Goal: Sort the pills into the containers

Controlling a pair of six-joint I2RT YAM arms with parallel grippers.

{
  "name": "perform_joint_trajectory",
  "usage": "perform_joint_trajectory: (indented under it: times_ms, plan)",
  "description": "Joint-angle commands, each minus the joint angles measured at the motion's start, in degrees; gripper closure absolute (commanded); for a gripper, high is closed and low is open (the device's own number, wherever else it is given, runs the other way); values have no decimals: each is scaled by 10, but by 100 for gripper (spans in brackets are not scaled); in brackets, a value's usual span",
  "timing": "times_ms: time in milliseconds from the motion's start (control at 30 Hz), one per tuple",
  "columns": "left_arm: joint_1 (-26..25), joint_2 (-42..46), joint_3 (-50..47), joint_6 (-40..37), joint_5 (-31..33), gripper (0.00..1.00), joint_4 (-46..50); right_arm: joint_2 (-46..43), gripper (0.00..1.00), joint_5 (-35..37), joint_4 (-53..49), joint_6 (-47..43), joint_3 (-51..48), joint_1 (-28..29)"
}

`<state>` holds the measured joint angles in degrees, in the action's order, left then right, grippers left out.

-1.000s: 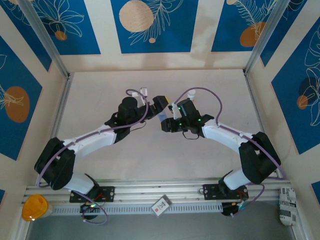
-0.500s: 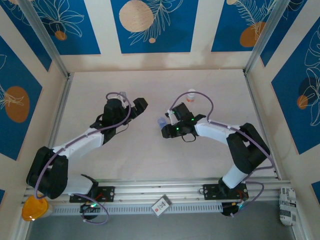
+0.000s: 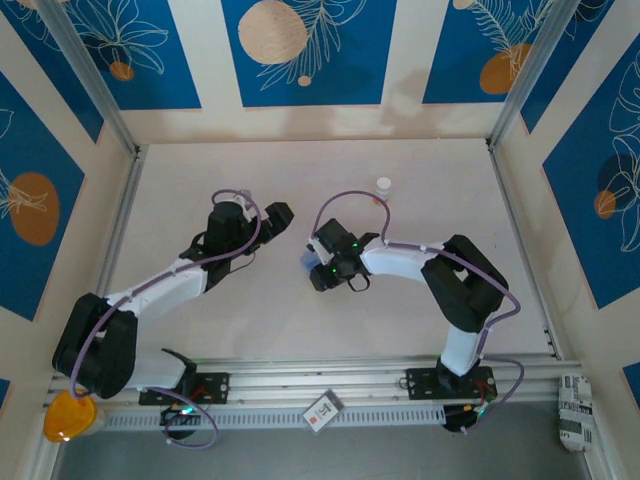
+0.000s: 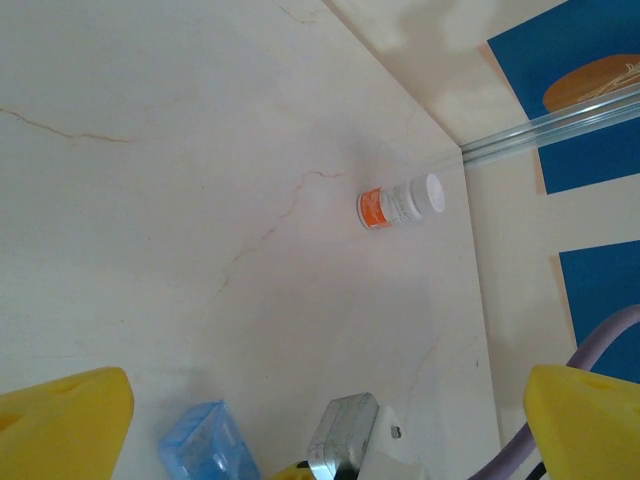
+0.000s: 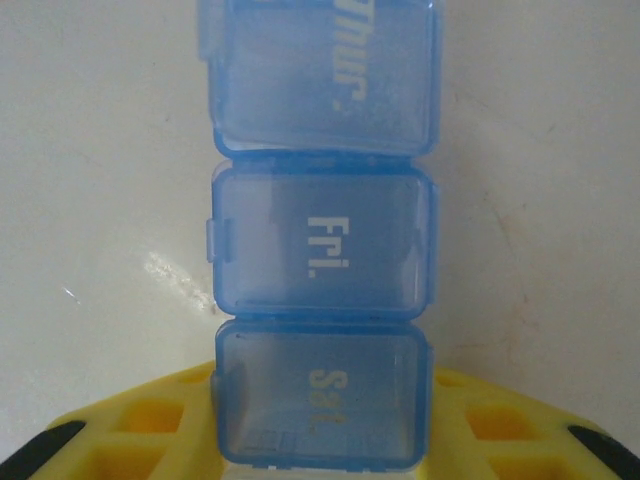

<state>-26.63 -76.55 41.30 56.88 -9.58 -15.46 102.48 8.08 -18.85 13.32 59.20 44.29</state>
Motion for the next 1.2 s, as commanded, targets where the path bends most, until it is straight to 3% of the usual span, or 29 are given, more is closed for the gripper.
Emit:
perform_joint_trajectory:
  times_ms: [0, 167, 200, 533, 733, 1000, 1167]
  plan:
    - [5, -5, -7, 5, -14, 0, -20, 11, 57, 19, -19, -13, 5, 7]
    - [4, -10, -8, 11, -18, 0, -31, 3, 17, 50, -41, 1, 0, 14]
    - [4, -11, -7, 12, -19, 0, -32, -1, 14, 58, -50, 6, 0, 16]
    - [4, -23, 21, -4, -32, 0, -21, 0, 12, 146, -143, 52, 7, 14]
    - [4, -24, 35, -14, -39, 0, -12, 8, 12, 178, -181, 78, 29, -19]
    - [4, -23, 50, -33, -42, 0, 4, 3, 12, 180, -200, 88, 49, -74]
    - [5, -25, 58, -54, -40, 0, 26, -31, 13, 140, -213, 81, 49, -76]
